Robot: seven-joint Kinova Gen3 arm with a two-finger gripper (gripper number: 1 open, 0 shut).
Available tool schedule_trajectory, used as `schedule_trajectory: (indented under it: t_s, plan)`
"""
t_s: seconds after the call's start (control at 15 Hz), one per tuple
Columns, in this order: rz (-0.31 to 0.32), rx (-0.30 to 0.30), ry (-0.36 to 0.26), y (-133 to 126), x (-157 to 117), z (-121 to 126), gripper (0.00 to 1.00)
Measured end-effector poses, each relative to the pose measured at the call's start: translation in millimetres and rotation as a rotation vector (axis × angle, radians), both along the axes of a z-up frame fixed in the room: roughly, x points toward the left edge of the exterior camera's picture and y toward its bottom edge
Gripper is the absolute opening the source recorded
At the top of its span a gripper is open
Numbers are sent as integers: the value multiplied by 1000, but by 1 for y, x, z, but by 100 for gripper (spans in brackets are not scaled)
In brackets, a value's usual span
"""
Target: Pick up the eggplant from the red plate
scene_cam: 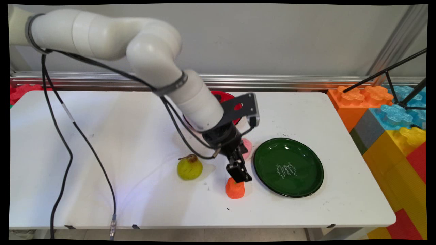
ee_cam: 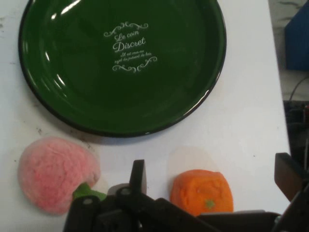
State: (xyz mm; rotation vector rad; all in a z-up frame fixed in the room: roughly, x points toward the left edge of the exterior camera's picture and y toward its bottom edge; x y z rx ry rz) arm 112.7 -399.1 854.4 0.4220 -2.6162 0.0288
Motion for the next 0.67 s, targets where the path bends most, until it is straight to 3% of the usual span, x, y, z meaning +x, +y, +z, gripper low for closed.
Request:
schedule_trajectory:
  t_s: [0.67]
  plan:
    - [114,70,-96,3,-2,71,100]
